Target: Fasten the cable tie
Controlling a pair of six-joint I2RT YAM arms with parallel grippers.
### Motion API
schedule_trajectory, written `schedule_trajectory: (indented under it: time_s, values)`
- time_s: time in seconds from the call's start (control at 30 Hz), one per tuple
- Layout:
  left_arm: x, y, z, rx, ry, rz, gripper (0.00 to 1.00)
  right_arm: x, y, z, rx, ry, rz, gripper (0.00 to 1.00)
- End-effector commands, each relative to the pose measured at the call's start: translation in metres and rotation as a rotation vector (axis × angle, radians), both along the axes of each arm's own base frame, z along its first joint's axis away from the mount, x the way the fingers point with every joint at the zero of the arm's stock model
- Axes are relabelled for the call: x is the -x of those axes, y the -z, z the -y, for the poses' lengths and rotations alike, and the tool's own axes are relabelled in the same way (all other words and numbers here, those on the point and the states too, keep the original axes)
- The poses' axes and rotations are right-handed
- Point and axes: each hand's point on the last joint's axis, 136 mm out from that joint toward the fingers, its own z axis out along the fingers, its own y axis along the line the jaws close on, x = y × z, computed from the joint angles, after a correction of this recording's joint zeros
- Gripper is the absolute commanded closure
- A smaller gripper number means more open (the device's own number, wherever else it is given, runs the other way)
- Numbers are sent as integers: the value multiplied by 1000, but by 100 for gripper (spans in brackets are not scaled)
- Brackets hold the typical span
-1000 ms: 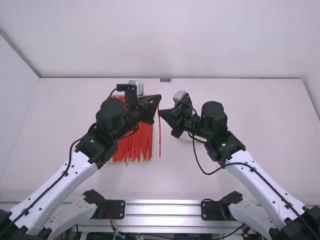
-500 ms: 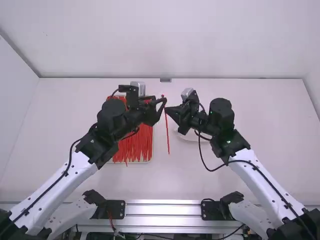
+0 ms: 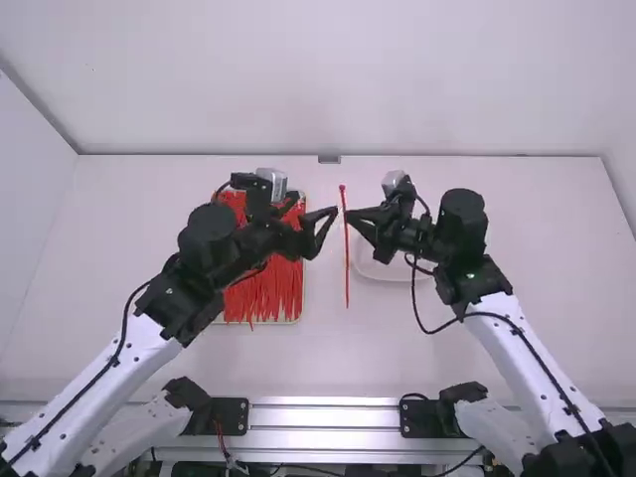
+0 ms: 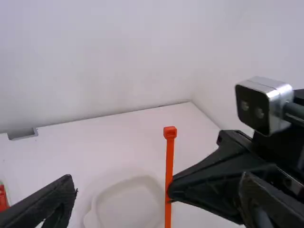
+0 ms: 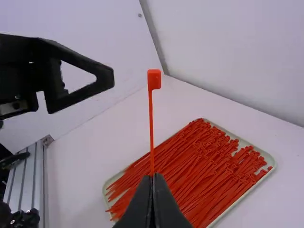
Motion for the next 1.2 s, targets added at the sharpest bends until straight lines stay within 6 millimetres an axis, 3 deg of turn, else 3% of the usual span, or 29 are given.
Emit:
schedule_trajectory:
  time_s: [0.0, 0.07, 0.37, 0.47, 0.73, 1.0, 1.17]
  values:
    - [16, -8, 4, -39, 73, 67, 6, 6, 1, 0, -14, -51, -8, 100]
    - [22, -7, 6, -60, 101, 82, 1, 6, 0, 3, -18, -55, -9, 100]
    - [36, -3, 9, -122, 251, 138, 1, 20, -13, 12, -61, -173, 49, 100]
    - [42, -9, 10, -104, 391, 199, 1, 24, -18, 19, -78, -206, 63, 100]
    - [38, -20, -2, -10, 586, 256, 0, 29, -27, 26, -98, -252, 105, 100]
    - [34, -23, 8, 88, 791, 252, 0, 41, -38, 8, -114, -315, 151, 100]
    - [29, -20, 12, 112, 872, 250, 11, 46, -42, 0, -116, -338, 176, 100]
